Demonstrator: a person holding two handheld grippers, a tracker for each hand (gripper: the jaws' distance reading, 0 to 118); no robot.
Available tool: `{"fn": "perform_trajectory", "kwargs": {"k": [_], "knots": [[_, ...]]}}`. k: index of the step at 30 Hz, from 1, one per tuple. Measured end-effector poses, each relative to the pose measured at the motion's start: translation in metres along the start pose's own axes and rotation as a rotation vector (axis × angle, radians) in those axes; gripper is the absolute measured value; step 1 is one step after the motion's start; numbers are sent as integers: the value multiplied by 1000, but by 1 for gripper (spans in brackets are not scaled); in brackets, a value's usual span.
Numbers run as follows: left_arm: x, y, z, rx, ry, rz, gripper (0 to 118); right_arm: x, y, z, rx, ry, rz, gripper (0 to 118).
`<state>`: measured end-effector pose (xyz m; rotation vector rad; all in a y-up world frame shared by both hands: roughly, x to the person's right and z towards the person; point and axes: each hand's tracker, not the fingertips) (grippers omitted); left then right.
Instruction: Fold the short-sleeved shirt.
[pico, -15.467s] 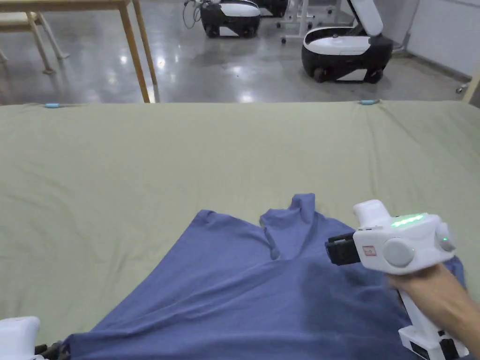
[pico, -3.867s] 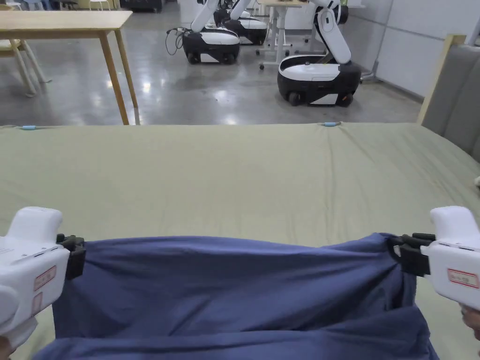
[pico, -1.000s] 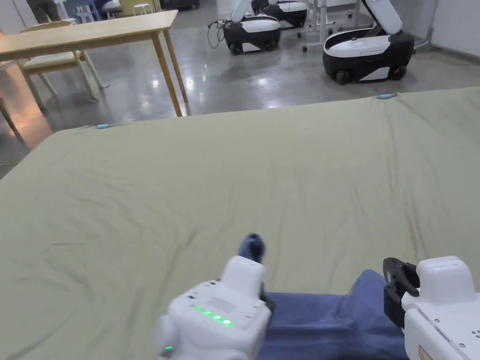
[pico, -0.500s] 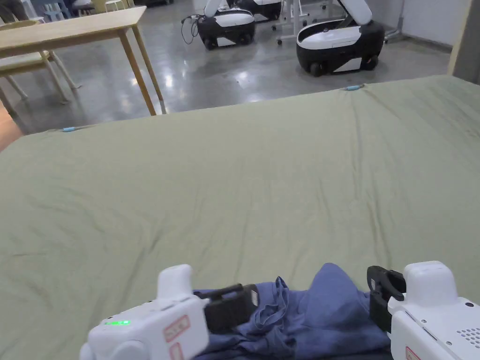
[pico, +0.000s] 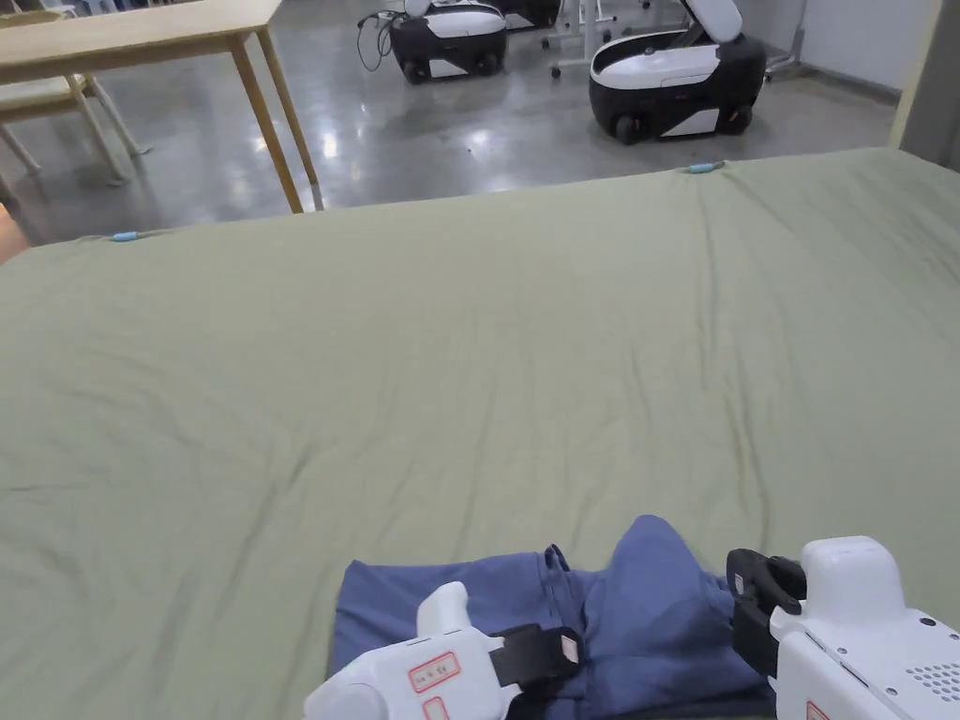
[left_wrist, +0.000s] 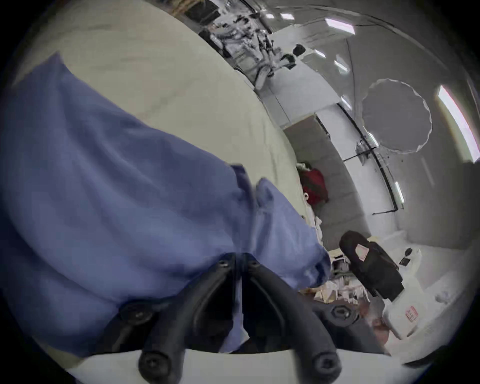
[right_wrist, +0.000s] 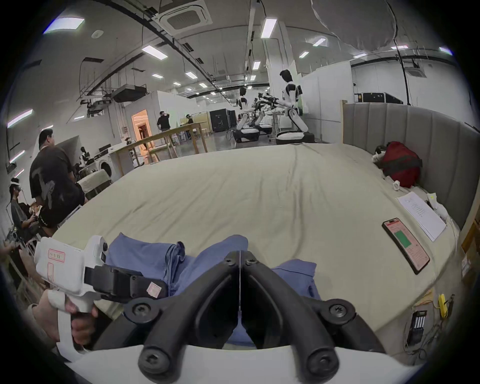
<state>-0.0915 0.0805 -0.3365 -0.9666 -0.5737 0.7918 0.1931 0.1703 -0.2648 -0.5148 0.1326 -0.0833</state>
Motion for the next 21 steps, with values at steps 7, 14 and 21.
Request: {"fn": "perform_trajectory", "kwargs": {"k": [7,14,21], "knots": [[-1,11,82,297,54,-54,5,-8,3,-2,-6,12,19,2],[-82,37,187,524,177,110,118,-34,3,-17,-29,73,29,2],[-111,25,138,297,-104,331,118,-58,3,-22,-55,115,63,2]]}}
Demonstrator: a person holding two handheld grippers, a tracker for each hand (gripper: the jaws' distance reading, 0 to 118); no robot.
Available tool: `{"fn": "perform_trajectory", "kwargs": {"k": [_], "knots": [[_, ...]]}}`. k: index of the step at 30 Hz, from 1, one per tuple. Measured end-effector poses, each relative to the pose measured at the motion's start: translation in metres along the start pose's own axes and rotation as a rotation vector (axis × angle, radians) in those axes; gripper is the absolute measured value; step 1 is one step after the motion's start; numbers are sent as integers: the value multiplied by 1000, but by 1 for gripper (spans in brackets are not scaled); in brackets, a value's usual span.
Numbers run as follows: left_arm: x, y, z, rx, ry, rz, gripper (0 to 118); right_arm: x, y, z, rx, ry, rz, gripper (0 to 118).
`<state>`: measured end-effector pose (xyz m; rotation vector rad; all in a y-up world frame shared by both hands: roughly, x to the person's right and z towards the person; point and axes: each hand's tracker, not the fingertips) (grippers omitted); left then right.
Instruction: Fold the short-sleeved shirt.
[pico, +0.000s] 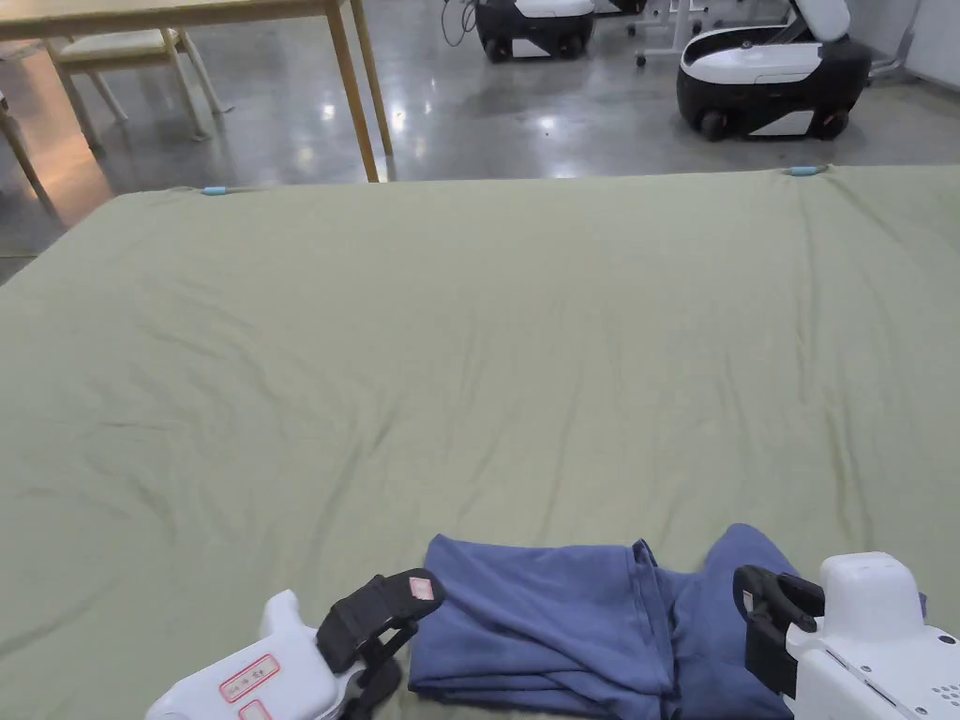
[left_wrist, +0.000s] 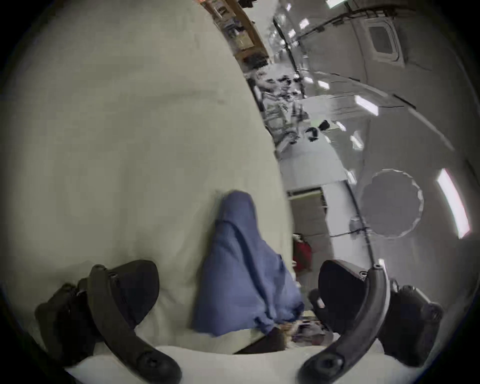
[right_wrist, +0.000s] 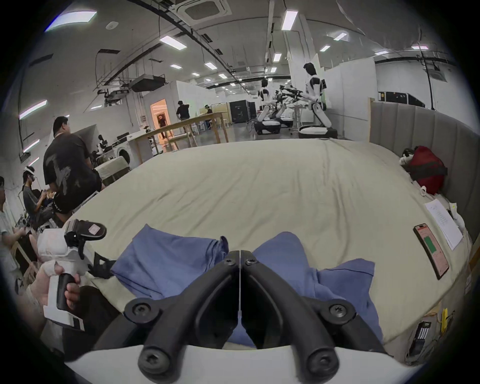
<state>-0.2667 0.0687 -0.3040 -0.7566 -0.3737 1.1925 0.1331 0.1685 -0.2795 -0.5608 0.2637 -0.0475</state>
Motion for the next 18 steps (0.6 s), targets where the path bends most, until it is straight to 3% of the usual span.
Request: {"fn": "perform_trajectory", "kwargs": {"k": [1,2,3,4,5,7,12,16,18], "knots": [[-1,-3,-10,-17,-50,55,117,-1,0,1,3,-8,12,2],[-4,-7,-18,-13,-111,129,104,0,1,2,5,-11,16,2],[-8,-12,-27,-14,-140,201,45,1,2,3,7,-13,16,2],[-11,-18,-39,-14,-47,251,11,3,4,4,9,-22,15,2],[-20,-26,-48,-18,68,270,10,5,5,6,12,-33,15,2],[-19,-29,-49,63,-58,211,10,10,6,10,14,-51,13,2],[-2,-10,-18,155,82,112,10,22,7,22,19,-89,26,2],[-6,20,29,260,9,165,10,29,6,28,29,-99,17,2],[11,27,49,294,79,12,10,32,5,29,33,-98,6,2]]}}
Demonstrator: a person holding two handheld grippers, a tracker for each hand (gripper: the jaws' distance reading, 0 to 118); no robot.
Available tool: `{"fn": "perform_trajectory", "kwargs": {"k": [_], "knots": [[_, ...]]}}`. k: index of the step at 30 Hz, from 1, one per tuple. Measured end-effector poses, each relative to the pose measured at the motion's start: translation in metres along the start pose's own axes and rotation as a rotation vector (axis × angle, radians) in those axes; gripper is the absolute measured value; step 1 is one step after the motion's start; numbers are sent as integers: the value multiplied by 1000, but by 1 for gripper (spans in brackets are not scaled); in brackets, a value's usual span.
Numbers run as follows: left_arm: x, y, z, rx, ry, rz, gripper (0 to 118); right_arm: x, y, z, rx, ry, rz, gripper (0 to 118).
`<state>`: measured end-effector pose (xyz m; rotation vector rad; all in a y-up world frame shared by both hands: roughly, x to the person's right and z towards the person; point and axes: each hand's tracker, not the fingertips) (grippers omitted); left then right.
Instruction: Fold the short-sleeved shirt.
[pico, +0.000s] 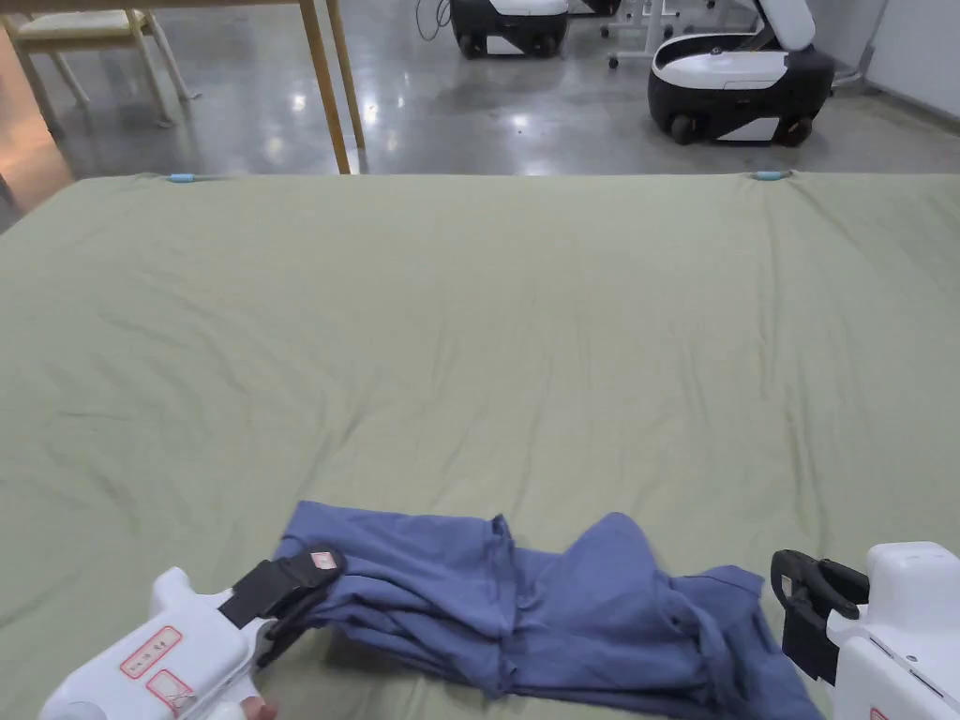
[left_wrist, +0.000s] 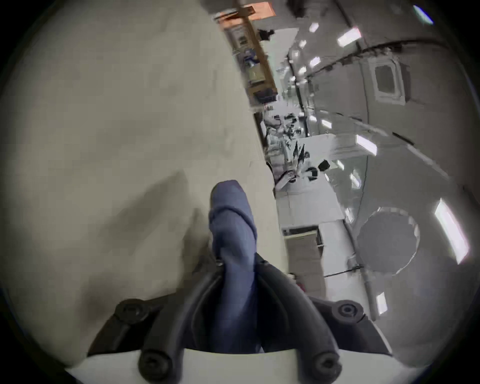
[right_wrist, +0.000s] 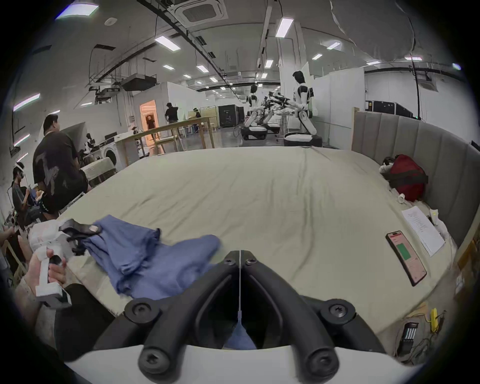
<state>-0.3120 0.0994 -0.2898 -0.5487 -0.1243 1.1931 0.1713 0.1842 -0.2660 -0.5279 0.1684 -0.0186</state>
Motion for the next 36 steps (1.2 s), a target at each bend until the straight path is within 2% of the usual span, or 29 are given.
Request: {"fn": "perform_trajectory", "kwargs": {"k": [1,4,9,12,16,18,19,20,21,22,23,26,28,29,30,31,32,33,34,36], "knots": [[16,1,8,15,55,-149,10,2,-1,1,3,0,-7,2],[66,-12,8,-6,108,-478,10,7,-3,2,9,-3,-23,2],[158,-105,-26,-112,47,-975,10,16,-7,9,11,-16,-31,2],[188,-181,-67,-287,61,-1201,10,27,-11,14,-6,-42,-30,2],[170,-269,-118,-426,237,-1441,10,45,-21,21,-29,-82,-32,2],[159,-280,-131,-440,264,-1416,14,52,-23,24,-43,-95,-38,2],[162,-276,-129,-420,269,-1367,26,56,-24,25,-48,-91,-42,2],[168,-272,-125,-403,237,-1320,54,59,-25,25,-51,-88,-45,2],[178,-265,-117,-409,179,-1288,96,61,-25,26,-50,-87,-46,2],[189,-253,-108,-427,116,-1266,107,62,-25,27,-47,-84,-48,2],[199,-243,-99,-428,68,-1246,106,63,-25,26,-46,-78,-53,2],[220,-202,-71,-283,-20,-1097,107,61,-23,23,-45,-54,-68,2],[212,-175,-67,-234,-4,-940,107,60,-21,22,-39,-36,-78,2],[202,-164,-70,-276,21,-866,107,59,-21,21,-38,-30,-83,2],[188,-157,-78,-393,8,-783,104,58,-21,21,-38,-21,-89,2],[169,-155,-85,-504,19,-699,90,57,-21,20,-42,-11,-91,2],[157,-158,-89,-505,31,-684,63,55,-21,20,-44,-1,-89,2],[149,-166,-91,-471,88,-714,14,54,-22,19,-44,7,-81,2],[142,-175,-95,-455,100,-715,5,52,-22,19,-45,10,-71,2],[137,-186,-108,-546,-15,-604,5,50,-22,19,-50,11,-66,2]]}}
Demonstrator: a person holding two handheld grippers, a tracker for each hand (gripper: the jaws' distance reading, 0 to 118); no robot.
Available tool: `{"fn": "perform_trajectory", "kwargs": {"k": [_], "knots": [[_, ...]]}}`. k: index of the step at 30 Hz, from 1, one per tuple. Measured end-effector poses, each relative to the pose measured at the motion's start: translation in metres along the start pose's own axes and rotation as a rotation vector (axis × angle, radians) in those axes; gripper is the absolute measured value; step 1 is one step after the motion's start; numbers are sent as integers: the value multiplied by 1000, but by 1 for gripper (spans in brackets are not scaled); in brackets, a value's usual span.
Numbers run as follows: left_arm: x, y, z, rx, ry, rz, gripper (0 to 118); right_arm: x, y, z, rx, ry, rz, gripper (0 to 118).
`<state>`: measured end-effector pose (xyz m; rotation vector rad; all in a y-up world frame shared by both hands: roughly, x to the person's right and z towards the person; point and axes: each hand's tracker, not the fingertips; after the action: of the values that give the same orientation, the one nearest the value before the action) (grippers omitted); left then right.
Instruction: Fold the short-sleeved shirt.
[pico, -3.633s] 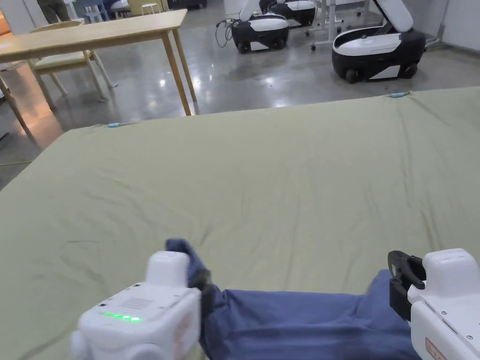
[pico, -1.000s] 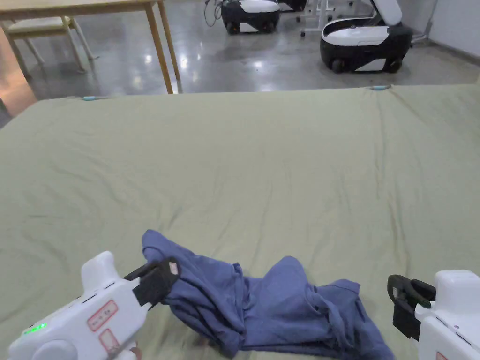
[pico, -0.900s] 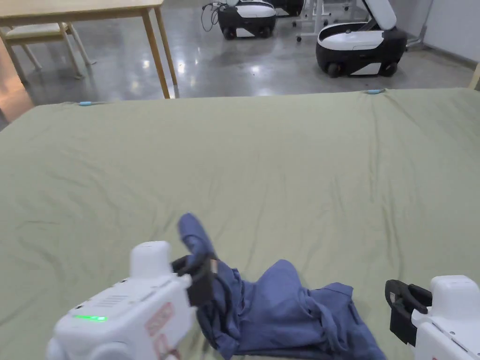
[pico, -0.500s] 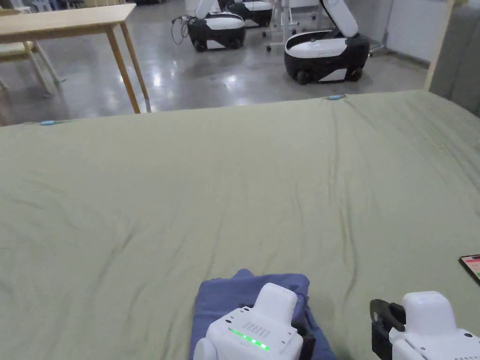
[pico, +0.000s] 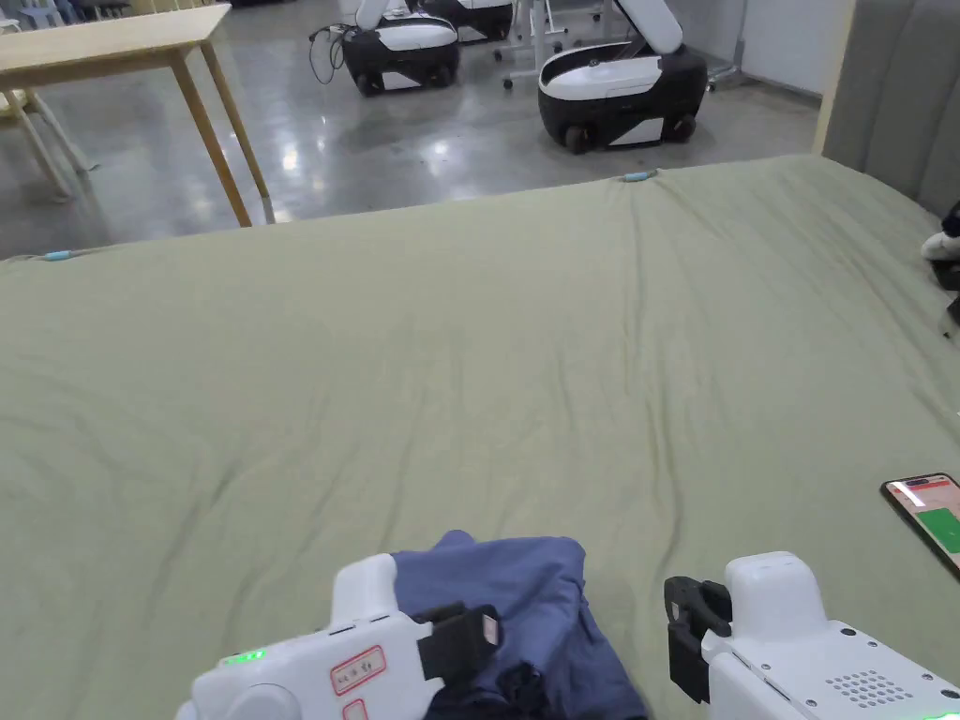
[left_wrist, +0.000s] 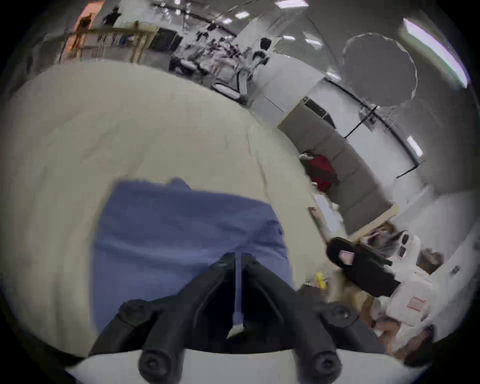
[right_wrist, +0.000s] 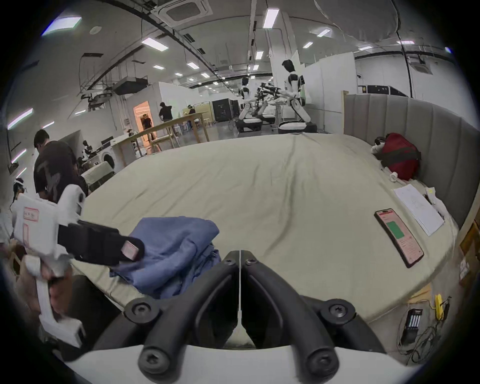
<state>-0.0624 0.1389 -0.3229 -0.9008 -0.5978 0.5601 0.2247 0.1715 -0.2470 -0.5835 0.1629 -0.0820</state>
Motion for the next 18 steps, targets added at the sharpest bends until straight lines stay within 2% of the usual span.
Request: {"fn": "perform_trajectory", "kwargs": {"k": [2,4,5,7,9,14,15,17,18], "knots": [[13,-9,-26,-112,-88,-40,5,0,0,0,-6,9,-2,2],[27,-19,-49,-183,-19,-174,5,-1,-1,0,-14,10,6,2],[28,-21,-56,-191,-3,-177,5,-1,-1,1,-15,6,8,2],[22,-23,-61,-179,-35,-94,5,0,2,2,-27,17,-5,2],[18,-20,-47,-134,-57,-43,5,-4,5,-4,-54,80,-57,2],[-4,-4,31,3,15,-101,8,-29,2,-50,-122,284,-123,2],[-13,-2,45,36,27,-88,30,-30,-1,-59,-145,295,-132,2],[-41,2,72,75,43,-37,101,-32,-11,-78,-194,212,-115,2],[-56,2,80,68,74,-9,118,-31,-16,-85,-228,188,-99,2]]}}
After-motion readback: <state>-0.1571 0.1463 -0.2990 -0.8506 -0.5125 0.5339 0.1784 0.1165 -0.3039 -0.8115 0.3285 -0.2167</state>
